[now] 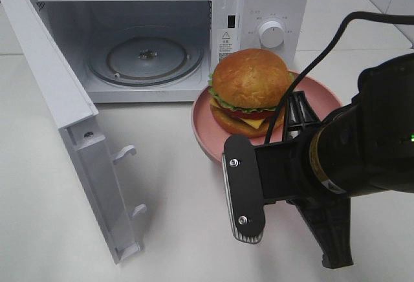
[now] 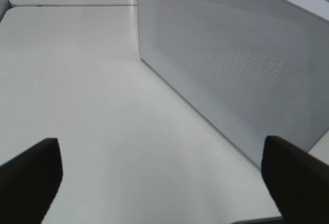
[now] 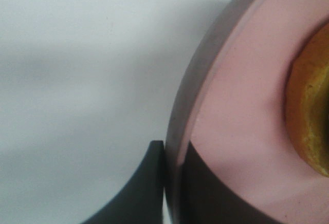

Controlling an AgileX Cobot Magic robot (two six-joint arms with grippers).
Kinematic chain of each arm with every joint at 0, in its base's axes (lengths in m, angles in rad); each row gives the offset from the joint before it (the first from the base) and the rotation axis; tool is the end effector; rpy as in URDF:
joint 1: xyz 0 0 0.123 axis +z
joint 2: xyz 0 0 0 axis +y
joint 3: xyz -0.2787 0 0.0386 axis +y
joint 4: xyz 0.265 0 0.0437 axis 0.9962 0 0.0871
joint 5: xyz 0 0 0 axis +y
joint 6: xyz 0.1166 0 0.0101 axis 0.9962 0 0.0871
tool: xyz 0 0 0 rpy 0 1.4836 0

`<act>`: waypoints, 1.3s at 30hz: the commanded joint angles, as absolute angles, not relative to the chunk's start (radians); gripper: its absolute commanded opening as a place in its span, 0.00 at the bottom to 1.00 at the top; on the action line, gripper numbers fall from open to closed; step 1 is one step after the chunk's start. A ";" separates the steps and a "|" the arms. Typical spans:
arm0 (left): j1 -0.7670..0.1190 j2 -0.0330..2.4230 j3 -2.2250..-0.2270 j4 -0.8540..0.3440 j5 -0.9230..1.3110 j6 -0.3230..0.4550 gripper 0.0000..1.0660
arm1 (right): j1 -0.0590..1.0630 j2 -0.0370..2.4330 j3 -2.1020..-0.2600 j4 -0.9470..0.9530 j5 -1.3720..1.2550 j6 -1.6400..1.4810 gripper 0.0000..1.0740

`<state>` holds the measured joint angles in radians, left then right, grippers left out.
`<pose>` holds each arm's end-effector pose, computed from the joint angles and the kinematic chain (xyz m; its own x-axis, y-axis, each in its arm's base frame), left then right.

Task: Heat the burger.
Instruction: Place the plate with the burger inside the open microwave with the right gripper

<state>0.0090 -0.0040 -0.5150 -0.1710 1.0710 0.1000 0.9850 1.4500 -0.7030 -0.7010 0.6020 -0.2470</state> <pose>0.0335 -0.0172 0.2786 -0.4404 0.0133 -0.8977 0.1327 0.9899 -0.0505 0.1871 0.2046 0.1572 0.1918 -0.9812 -0.0214 -0.8338 -0.1514 -0.5310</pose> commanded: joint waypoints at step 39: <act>0.008 -0.022 -0.514 -0.182 1.069 0.101 0.92 | 0.653 1.443 -0.706 -0.017 0.268 -1.538 0.00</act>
